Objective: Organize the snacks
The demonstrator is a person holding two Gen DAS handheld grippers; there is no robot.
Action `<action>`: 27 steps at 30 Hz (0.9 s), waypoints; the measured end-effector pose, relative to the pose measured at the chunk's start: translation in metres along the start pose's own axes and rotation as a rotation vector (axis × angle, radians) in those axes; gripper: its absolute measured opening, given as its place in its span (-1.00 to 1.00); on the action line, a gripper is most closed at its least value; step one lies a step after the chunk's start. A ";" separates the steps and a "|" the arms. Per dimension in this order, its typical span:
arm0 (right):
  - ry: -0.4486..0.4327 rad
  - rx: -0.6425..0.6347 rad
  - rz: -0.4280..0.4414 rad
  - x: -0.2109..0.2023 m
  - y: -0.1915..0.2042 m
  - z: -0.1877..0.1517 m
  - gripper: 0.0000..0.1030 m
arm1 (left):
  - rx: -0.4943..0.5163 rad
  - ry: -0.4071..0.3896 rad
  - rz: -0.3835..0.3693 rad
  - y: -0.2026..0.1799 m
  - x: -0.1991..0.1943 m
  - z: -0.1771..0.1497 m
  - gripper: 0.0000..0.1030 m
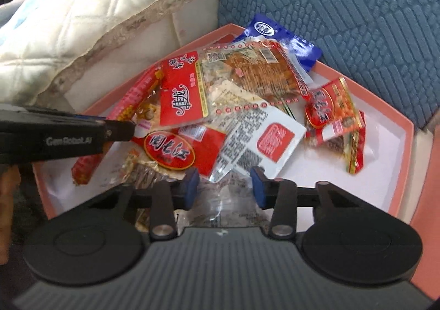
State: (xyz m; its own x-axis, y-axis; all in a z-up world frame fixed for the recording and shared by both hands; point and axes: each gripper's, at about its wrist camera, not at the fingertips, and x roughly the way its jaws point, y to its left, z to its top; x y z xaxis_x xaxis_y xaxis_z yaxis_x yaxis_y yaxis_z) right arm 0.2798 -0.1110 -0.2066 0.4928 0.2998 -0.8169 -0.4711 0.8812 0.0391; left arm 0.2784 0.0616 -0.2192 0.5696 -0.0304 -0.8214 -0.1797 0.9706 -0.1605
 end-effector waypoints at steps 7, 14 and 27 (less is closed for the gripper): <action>-0.015 0.046 -0.035 -0.035 0.004 -0.016 -0.26 | -0.010 -0.010 -0.028 -0.001 -0.029 -0.013 -0.54; -0.048 0.081 -0.066 -0.068 0.002 -0.022 -0.27 | -0.015 -0.038 -0.069 -0.008 -0.063 -0.022 -0.54; -0.112 0.157 -0.092 -0.120 0.001 -0.047 -0.27 | -0.004 -0.072 -0.110 -0.025 -0.100 -0.035 -0.54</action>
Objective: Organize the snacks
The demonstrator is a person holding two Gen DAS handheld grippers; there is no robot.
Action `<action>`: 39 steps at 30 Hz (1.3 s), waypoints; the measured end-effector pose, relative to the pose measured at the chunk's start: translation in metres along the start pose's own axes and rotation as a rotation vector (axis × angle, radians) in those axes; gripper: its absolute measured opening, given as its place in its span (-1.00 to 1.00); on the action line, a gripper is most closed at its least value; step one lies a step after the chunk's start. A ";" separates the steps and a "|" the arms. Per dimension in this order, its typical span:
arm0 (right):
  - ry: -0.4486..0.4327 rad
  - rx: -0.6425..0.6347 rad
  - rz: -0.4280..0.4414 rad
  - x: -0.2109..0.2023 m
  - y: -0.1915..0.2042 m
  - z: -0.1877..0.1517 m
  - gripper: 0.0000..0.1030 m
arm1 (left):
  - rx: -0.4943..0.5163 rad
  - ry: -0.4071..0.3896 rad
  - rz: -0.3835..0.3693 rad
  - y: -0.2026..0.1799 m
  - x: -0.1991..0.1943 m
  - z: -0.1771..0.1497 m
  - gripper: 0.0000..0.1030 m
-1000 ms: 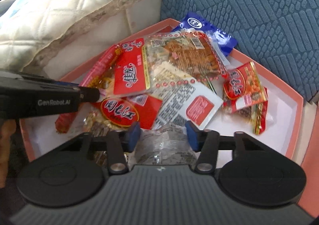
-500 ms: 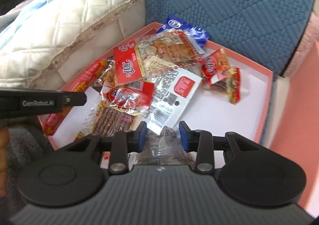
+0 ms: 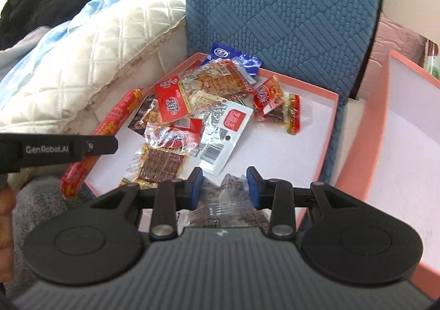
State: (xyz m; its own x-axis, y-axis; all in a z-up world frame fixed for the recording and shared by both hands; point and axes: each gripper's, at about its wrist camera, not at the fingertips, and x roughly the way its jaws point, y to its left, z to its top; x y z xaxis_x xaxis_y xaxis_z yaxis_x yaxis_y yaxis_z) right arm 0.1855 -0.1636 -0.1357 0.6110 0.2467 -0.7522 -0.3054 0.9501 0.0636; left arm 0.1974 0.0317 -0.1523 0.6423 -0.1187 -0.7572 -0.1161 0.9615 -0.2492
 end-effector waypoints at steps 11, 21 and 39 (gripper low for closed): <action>-0.086 0.012 -0.015 -0.037 -0.011 0.009 -0.27 | 0.023 -0.070 -0.023 -0.025 -0.036 0.013 -0.54; -0.198 0.032 -0.048 -0.073 -0.025 0.032 -0.27 | 0.054 -0.159 -0.069 -0.054 -0.068 0.036 -0.54; -0.303 0.009 -0.120 -0.117 -0.050 0.050 -0.92 | 0.063 -0.215 -0.160 -0.099 -0.099 0.047 -0.54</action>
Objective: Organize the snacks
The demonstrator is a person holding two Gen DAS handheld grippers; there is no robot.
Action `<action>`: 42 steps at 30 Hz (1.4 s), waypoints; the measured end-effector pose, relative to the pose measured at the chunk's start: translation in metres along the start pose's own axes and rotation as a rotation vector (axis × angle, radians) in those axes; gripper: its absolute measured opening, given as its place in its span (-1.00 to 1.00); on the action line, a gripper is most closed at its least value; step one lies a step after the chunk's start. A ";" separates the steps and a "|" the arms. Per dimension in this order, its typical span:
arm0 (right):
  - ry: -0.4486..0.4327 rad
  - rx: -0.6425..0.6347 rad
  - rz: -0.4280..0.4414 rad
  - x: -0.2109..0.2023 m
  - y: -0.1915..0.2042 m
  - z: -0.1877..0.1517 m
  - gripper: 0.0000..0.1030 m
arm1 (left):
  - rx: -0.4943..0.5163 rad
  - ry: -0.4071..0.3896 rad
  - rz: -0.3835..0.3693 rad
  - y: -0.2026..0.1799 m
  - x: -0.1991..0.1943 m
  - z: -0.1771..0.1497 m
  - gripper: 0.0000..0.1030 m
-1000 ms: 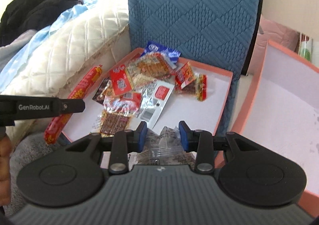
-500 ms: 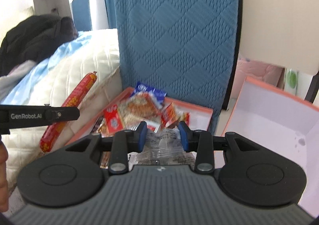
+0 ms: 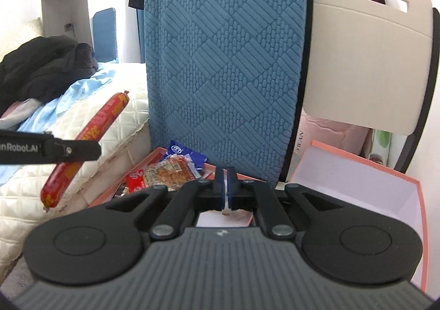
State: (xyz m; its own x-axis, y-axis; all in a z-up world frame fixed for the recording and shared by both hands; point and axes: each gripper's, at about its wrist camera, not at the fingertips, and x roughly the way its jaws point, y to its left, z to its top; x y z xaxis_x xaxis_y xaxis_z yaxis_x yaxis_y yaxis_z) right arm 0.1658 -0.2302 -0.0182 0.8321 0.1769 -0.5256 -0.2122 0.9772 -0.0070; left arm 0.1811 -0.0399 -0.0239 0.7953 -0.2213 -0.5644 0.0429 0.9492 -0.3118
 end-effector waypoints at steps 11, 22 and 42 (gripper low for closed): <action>-0.008 0.033 -0.062 -0.024 -0.031 -0.010 -0.92 | 0.017 0.031 -0.049 -0.018 0.001 -0.011 -0.54; 0.034 0.075 -0.030 0.003 -0.010 -0.031 -0.87 | -0.002 0.069 0.004 0.015 0.013 -0.012 -0.54; 0.129 0.026 -0.088 0.121 0.033 -0.046 -0.20 | -0.095 0.216 0.086 0.095 0.088 -0.025 -0.54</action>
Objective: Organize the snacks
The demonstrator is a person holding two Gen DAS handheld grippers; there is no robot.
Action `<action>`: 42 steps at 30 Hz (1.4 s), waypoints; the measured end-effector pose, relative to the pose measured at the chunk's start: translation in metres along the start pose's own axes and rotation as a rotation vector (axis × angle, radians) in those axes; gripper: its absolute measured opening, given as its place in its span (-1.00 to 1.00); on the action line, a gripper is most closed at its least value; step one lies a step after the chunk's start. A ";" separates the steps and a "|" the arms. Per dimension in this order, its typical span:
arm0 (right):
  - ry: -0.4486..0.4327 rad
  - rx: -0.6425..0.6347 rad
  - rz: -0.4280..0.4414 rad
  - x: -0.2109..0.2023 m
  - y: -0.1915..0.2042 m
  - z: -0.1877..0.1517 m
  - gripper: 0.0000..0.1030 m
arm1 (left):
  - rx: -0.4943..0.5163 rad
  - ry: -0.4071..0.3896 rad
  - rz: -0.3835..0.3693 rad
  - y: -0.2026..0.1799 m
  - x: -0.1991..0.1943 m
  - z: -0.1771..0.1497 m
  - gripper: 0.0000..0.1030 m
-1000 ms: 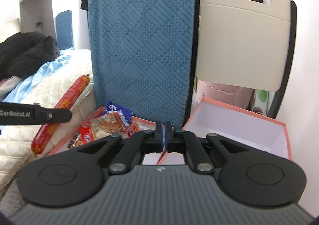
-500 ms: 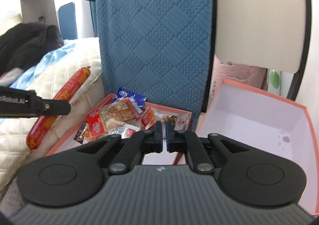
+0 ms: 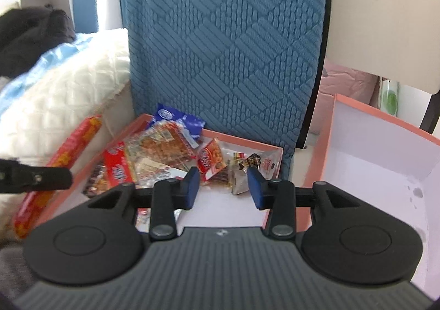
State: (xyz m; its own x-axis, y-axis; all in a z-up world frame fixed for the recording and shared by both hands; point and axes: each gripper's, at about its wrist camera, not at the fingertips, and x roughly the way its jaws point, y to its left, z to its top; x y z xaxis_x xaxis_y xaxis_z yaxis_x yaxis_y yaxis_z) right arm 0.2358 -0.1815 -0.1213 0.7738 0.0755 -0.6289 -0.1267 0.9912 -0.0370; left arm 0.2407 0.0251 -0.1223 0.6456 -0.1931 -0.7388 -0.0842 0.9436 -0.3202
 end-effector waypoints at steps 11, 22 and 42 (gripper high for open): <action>0.077 -0.047 -0.143 0.084 0.010 -0.004 0.23 | -0.015 0.050 0.030 0.018 0.041 0.008 -0.54; 0.107 -0.124 -0.302 0.141 0.022 -0.015 0.24 | -0.022 0.084 0.028 0.027 0.068 0.009 -0.54; 0.076 -0.060 -0.277 0.105 0.024 -0.005 -0.59 | -0.028 0.022 0.012 0.024 0.026 0.011 -0.54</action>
State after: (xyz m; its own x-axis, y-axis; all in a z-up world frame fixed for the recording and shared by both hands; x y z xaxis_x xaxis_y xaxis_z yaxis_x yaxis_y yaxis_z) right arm 0.3107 -0.1501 -0.1918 0.7355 -0.2076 -0.6449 0.0443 0.9646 -0.2601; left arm 0.2636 0.0453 -0.1430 0.6277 -0.1878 -0.7555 -0.1134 0.9381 -0.3274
